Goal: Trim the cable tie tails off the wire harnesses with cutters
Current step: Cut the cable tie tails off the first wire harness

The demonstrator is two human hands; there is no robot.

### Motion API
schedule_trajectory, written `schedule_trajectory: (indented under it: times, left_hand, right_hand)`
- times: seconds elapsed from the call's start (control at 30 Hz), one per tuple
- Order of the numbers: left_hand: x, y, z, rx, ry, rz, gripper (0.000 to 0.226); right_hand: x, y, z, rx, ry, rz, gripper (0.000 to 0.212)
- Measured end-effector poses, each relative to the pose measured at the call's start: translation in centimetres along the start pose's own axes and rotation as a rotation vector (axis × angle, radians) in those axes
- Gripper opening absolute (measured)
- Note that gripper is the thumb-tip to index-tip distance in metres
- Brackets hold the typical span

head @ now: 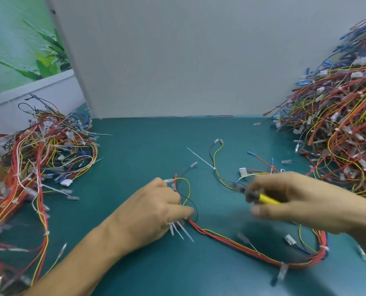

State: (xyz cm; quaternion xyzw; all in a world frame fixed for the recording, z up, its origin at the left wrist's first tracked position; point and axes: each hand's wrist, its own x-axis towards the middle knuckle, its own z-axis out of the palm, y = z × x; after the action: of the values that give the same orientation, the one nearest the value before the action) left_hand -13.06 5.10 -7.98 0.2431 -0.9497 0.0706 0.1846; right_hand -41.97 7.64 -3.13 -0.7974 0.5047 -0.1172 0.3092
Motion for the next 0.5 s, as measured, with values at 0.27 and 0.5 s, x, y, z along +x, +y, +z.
schedule_trajectory:
  times: [0.27,0.5]
  left_hand:
    - [0.4,1.4,0.8,-0.036,-0.009,0.052,0.012]
    - [0.4,1.5,1.1,-0.542,-0.028,-0.326,0.006]
  right_hand:
    - [0.1,-0.7,0.8,-0.004,0.108,0.071,0.059]
    - [-0.5,-2.0,1.9,-0.277,0.079,0.075,0.060]
